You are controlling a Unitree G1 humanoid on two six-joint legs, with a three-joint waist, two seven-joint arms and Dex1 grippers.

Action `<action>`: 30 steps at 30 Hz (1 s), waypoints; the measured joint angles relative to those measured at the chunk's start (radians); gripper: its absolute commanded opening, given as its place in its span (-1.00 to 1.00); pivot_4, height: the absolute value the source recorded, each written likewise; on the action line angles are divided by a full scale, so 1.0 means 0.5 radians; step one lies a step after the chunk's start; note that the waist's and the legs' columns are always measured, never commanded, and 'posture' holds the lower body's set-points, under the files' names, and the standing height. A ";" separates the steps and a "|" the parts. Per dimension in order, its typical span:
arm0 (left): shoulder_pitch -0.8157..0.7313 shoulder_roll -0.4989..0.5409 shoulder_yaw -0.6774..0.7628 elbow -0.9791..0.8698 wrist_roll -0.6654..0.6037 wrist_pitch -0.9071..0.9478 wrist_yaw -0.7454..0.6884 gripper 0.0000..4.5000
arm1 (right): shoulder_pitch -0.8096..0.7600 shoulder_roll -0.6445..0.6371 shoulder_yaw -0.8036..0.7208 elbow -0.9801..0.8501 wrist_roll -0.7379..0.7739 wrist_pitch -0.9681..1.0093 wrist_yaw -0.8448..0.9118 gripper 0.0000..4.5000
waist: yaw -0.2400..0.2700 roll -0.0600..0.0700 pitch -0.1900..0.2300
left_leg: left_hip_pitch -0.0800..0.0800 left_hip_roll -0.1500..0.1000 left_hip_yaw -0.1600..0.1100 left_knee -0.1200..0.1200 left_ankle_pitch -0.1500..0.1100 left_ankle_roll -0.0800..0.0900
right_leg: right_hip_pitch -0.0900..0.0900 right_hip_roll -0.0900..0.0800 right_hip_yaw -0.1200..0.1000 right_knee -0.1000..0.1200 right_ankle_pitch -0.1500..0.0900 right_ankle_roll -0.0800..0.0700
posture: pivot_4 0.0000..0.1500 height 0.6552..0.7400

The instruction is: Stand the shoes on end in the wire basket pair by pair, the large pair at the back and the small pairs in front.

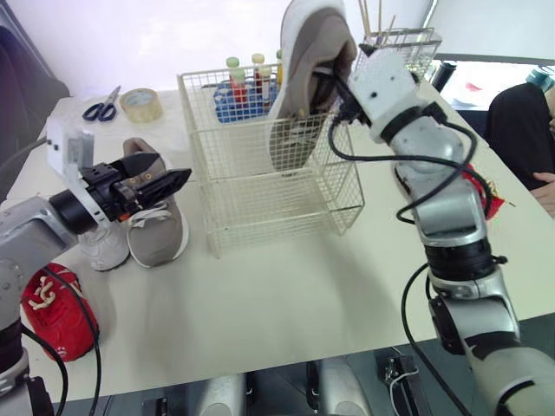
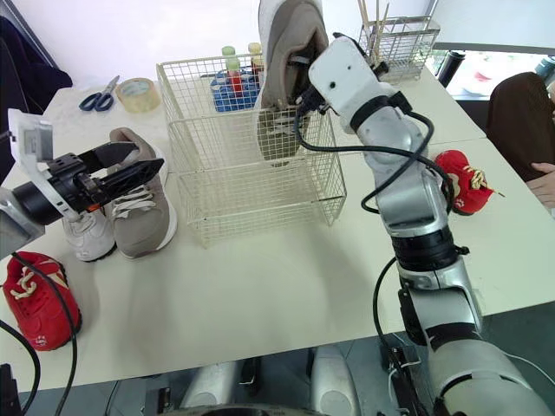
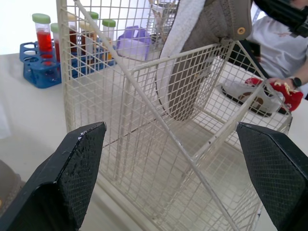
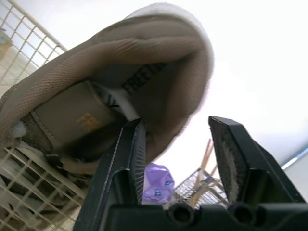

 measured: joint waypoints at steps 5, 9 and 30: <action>-0.015 0.002 -0.007 0.064 0.019 -0.002 -0.042 1.00 | 0.210 -0.100 -0.185 -0.257 0.107 -0.093 0.077 0.00 | 0.004 0.000 0.000 | 0.000 0.000 0.000 0.000 0.000 0.000 | 0.001 0.000 -0.001 0.000 0.000 0.000 | 1.00 1.00; -0.035 0.040 -0.023 0.166 0.050 -0.002 -0.121 1.00 | 0.274 -0.138 -0.525 -0.301 0.601 -0.204 0.343 0.00 | 0.002 0.000 0.000 | 0.000 0.000 0.000 0.001 0.000 0.000 | 0.002 0.000 -0.001 -0.001 0.000 0.000 | 1.00 1.00; -0.850 0.715 -0.592 1.996 0.682 0.194 -1.108 1.00 | -0.456 -0.270 -0.275 -0.031 2.574 1.256 1.604 0.98 | 0.007 -0.002 -0.001 | -0.006 0.017 0.009 0.002 -0.002 0.002 | -0.006 0.012 -0.001 -0.008 0.004 -0.006 | 1.00 1.00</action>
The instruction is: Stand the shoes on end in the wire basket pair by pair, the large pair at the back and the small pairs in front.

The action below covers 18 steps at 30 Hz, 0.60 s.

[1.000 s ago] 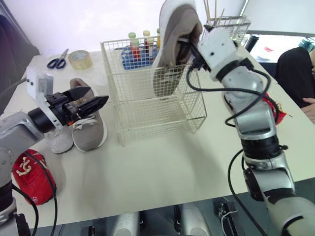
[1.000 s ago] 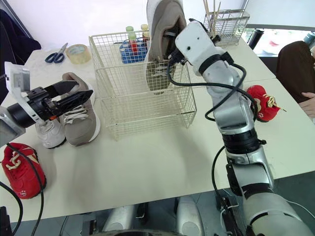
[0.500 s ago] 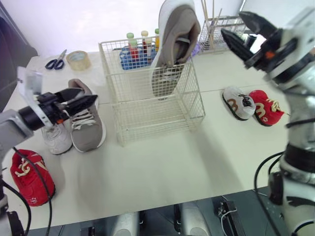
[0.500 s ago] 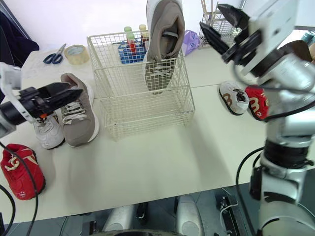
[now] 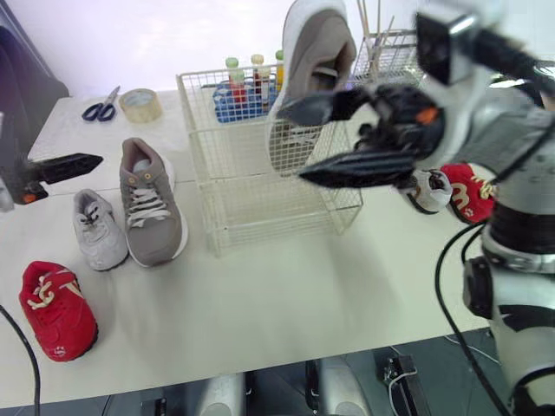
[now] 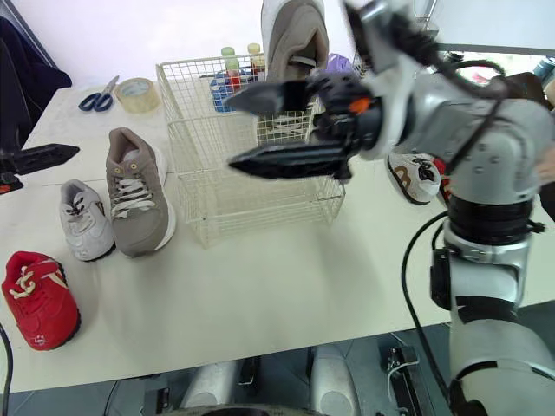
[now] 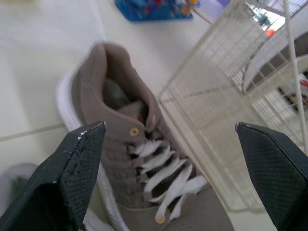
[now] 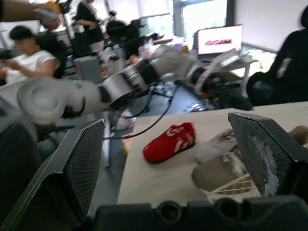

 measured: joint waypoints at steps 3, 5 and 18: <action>-0.302 -0.118 -0.275 0.466 0.325 -0.214 -0.268 1.00 | -0.003 -0.021 0.042 -0.030 -0.047 -0.033 0.021 0.98 | 0.001 -0.001 -0.001 | -0.008 0.000 0.005 0.005 0.000 0.000 | -0.005 0.006 -0.001 0.002 0.003 0.005 | 1.00 1.00; -0.440 -0.216 -0.370 0.691 0.480 -0.335 -0.355 1.00 | 0.003 -0.025 0.052 -0.046 -0.065 -0.060 0.013 0.98 | 0.001 -0.002 -0.001 | -0.012 0.001 0.004 0.007 0.000 0.000 | -0.007 0.008 -0.001 0.003 0.003 0.005 | 1.00 1.00; -0.764 -0.418 -0.498 1.299 1.150 -0.698 -0.483 1.00 | 0.100 -0.025 0.037 -0.223 -0.079 -0.074 -0.239 0.98 | -0.011 -0.004 -0.001 | -0.014 0.007 0.004 0.007 0.000 0.001 | -0.012 0.008 0.000 0.005 0.004 0.007 | 1.00 1.00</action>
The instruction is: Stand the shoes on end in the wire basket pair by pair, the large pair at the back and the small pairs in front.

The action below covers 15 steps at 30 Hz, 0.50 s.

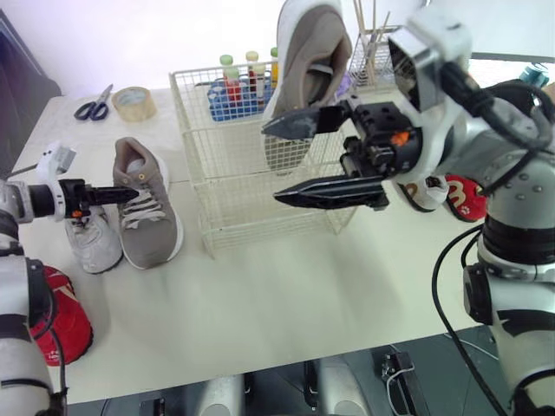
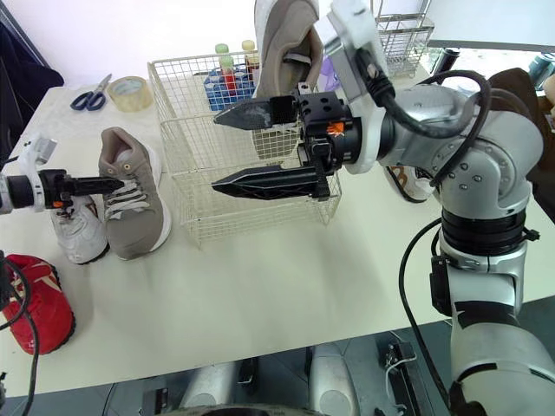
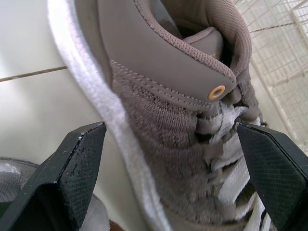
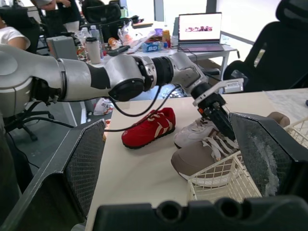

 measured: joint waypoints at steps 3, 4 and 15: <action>-0.016 0.006 0.000 0.032 0.092 -0.018 -0.043 1.00 | 0.028 0.004 -0.004 -0.014 0.000 -0.018 -0.037 0.98 | 0.004 0.000 0.000 | 0.000 0.000 0.000 0.000 0.000 0.000 | 0.000 0.000 0.000 0.000 0.000 0.000 | 1.00 1.00; -0.022 0.002 0.001 0.037 0.110 -0.019 -0.048 1.00 | 0.031 0.010 -0.004 -0.015 0.000 -0.022 -0.047 0.98 | 0.004 0.000 0.000 | 0.000 0.000 0.000 0.001 0.000 0.000 | 0.000 0.000 0.000 0.000 0.000 0.000 | 1.00 1.00; -0.038 -0.224 0.113 0.074 0.223 -0.121 0.215 0.76 | 0.127 -0.443 0.052 -0.125 -0.088 0.000 0.147 1.00 | 0.035 0.001 -0.002 | 0.002 -0.001 -0.008 0.015 -0.002 0.003 | 0.007 -0.001 0.000 0.003 0.001 0.002 | 1.00 1.00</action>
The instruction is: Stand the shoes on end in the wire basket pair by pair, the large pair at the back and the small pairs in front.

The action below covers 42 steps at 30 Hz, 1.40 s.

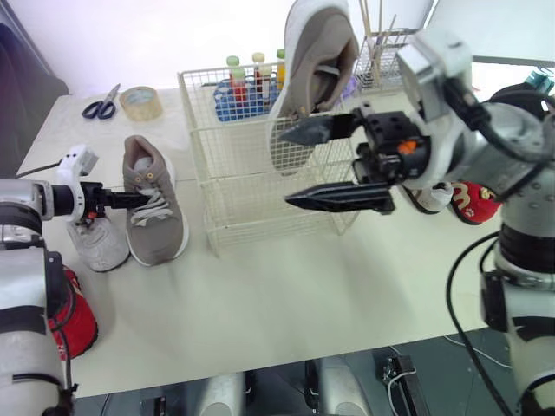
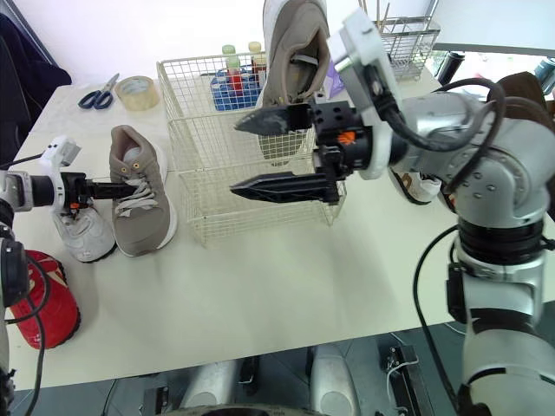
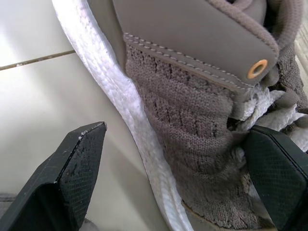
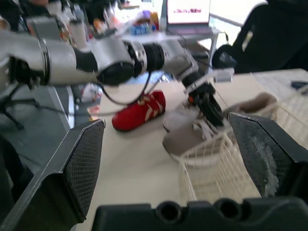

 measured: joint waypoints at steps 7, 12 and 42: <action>0.056 -0.088 0.179 0.002 -0.030 -0.035 0.123 -0.54 | 0.047 -0.072 0.051 -0.048 -0.092 -0.042 0.076 1.00 | 0.028 0.003 -0.004 | 0.001 0.002 -0.001 0.009 0.000 0.000 | 0.004 -0.001 0.000 0.000 0.003 -0.004 | 1.00 1.00; 0.075 -0.104 0.301 0.004 -0.064 -0.023 0.191 -0.91 | 0.062 -0.065 0.078 -0.035 -0.158 -0.089 0.070 1.00 | 0.036 0.003 -0.004 | 0.000 -0.001 0.000 0.010 0.000 0.000 | 0.004 -0.006 0.000 -0.001 0.004 -0.004 | 1.00 1.00; -0.001 -0.691 0.519 -2.111 -0.491 -0.815 1.131 -0.91 | 0.110 -0.357 -0.268 0.224 -0.363 0.005 -0.213 1.00 | 0.015 -0.014 -0.001 | -0.004 0.002 0.006 0.011 -0.001 0.002 | 0.003 0.001 0.006 -0.009 0.017 0.008 | 1.00 1.00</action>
